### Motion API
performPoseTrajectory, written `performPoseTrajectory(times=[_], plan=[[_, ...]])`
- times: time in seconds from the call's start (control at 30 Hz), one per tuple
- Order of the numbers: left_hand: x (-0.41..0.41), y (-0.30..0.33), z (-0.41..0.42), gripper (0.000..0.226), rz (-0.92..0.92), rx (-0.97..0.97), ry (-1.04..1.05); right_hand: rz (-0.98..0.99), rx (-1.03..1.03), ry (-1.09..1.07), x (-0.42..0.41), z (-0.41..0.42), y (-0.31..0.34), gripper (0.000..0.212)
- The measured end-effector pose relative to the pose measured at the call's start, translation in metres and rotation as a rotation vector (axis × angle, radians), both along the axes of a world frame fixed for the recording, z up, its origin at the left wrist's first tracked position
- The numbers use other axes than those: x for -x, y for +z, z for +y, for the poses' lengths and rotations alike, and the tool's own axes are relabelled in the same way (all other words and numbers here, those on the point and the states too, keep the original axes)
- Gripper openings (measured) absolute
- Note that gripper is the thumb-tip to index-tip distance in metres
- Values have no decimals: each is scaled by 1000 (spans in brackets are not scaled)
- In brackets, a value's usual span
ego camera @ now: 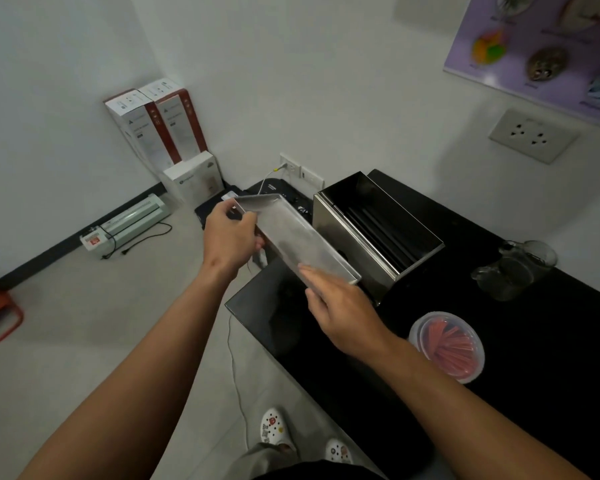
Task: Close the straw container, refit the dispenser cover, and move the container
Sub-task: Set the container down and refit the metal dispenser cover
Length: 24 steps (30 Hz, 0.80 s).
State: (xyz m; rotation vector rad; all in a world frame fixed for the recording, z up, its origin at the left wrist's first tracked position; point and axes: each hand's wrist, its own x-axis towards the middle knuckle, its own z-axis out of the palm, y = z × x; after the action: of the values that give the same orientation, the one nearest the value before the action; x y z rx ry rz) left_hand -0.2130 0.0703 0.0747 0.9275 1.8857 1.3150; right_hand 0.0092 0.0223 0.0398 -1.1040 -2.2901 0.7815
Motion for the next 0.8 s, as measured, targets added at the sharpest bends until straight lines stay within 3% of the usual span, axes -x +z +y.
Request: performPoseTrajectory(times=[0.13,0.23,0.37,0.53,0.67,0.8], plan=[[1,7,12,14,16,-7,-136,151,51,-133,-8,13,18,36],[-2,7,22,35,45,-4,-238,266,153,-166,-16,24,30,31],[-6,4,30,80,21,-18,-339,429,263,-170,-26,36,45,23],[-10,-11,32,106,-22,22,-411,595,371,-285,-35,54,57,29],[-11,-21,40,97,-40,60,-439,600,456,-430,-46,80,48,16],[-9,-28,55,88,109,73,-452,432,304,-576,-66,110,40,17]])
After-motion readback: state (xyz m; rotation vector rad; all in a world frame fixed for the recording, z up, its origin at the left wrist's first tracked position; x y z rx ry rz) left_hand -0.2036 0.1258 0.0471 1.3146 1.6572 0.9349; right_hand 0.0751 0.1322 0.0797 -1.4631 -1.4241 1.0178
